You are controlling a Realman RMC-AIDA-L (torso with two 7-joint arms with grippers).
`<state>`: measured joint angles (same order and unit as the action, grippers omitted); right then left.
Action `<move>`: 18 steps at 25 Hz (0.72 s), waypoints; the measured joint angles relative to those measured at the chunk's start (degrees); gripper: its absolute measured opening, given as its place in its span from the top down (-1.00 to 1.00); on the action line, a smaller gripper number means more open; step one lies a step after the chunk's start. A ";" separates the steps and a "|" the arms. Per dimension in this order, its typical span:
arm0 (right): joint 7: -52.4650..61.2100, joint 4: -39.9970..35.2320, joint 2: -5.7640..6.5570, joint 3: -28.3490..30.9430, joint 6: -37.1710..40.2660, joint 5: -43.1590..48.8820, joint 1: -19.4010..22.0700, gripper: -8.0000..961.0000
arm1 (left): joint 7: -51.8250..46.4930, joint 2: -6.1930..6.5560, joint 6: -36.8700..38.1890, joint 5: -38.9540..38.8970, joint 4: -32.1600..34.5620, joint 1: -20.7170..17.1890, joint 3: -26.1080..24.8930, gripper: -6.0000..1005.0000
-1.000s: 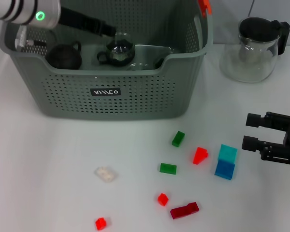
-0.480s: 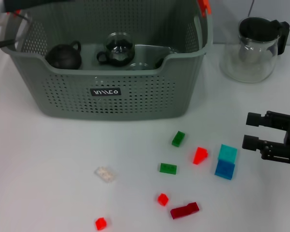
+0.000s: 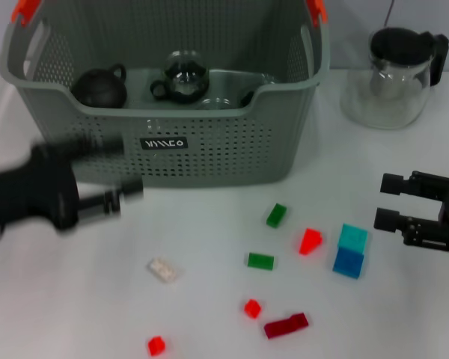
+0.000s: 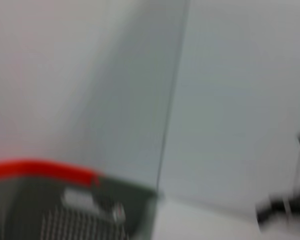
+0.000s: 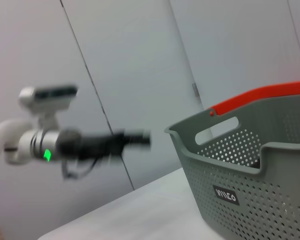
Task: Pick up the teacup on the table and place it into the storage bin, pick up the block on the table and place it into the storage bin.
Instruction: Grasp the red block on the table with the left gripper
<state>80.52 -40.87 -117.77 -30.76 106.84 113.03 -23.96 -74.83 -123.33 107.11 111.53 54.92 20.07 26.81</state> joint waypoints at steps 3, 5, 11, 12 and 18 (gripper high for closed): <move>0.11 0.00 0.00 -0.06 -0.01 0.00 -0.22 -0.56 | 9.68 -1.10 -0.38 5.26 -2.01 -2.49 0.16 -0.34; 0.18 0.00 0.00 -0.09 -0.04 0.00 -0.34 -0.56 | 14.34 -1.22 -0.46 8.17 -4.55 -3.34 -0.02 -0.34; 0.23 0.24 0.00 -0.17 -0.32 0.00 -0.36 -0.56 | 21.33 -1.25 -0.54 15.92 -9.42 -3.98 -0.16 -0.33; 0.22 0.43 0.00 -0.10 -0.41 0.00 -0.33 -0.56 | 22.16 -1.27 -0.63 16.68 -10.10 -3.98 -0.10 -0.32; -0.09 1.53 0.42 -0.04 -0.56 0.00 -0.29 -0.55 | 25.55 -1.36 -4.51 20.11 -15.11 -3.59 0.16 -0.29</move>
<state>80.43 -39.34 -117.35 -30.80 106.27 113.03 -24.25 -49.28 -124.69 102.60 131.65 39.81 16.48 26.98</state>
